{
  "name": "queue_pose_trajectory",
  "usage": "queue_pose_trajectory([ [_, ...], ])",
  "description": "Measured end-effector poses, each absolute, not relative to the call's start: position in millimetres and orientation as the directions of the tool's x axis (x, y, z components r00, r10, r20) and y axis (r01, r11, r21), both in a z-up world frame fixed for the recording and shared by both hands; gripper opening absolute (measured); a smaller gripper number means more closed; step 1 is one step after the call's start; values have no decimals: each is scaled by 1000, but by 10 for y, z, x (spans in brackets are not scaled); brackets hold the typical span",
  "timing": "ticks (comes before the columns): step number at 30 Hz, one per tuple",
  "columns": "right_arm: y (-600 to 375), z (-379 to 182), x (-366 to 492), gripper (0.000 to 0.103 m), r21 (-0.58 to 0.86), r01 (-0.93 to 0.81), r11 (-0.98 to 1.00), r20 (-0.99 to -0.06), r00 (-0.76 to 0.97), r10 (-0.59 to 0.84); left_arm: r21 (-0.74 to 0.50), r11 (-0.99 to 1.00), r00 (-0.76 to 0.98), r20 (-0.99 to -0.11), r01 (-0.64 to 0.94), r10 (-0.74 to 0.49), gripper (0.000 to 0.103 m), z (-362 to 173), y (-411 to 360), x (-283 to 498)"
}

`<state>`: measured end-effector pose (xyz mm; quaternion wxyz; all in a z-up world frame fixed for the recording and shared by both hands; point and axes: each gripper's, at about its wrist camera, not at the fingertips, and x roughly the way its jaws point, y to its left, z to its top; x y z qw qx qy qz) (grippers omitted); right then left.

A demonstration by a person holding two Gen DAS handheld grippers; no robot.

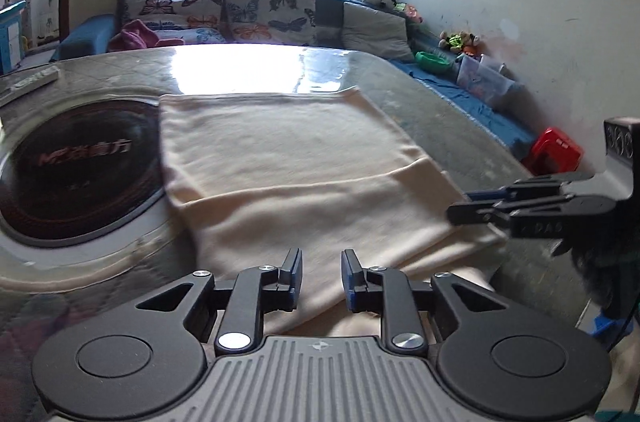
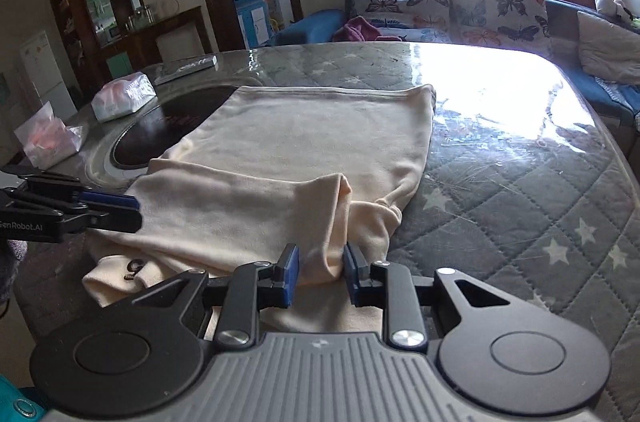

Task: Fold clothes
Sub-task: 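Fold the held sleeve across the sweatshirt body with the left tool and release, then grasp the sweatshirt hem with the left tool while the right tool grasps the hem too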

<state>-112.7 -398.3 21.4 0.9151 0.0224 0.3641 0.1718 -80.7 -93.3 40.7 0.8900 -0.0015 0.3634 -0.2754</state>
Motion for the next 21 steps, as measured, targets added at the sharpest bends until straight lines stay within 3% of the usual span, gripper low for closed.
queue_pose_trajectory([
  [3, -3975, 244, -1151, 10, 156, -295, 943, -658, 681, 322, -184, 834, 576, -646, 520, -502, 24, 396, -817, -865],
  [5, -3956, 270, -1164, 9, 138, -298, 944, -656, 687, 313, -155, 821, 576, -642, 550, -507, 31, 405, -780, -917],
  [10, -3943, 380, -1190, 8, 131, -299, 945, -643, 700, 310, -70, 790, 578, -644, 609, -502, 32, 382, -766, -1022],
  [13, -3912, 460, -1220, 7, 127, -302, 945, -636, 706, 311, -12, 788, 592, -654, 616, -472, 26, 321, -789, -1030],
  [14, -3908, 471, -1238, 7, 125, -301, 946, -637, 706, 309, -3, 788, 596, -653, 616, -468, 11, 312, -785, -1031],
  [15, -3903, 482, -1257, 7, 123, -299, 946, -638, 707, 306, 2, 788, 599, -652, 616, -466, 6, 308, -776, -1033],
  [21, -3955, 377, -1281, 13, 124, -286, 950, -667, 684, 294, 9, 802, 614, -648, 598, -451, 0, 348, -627, -1012],
])
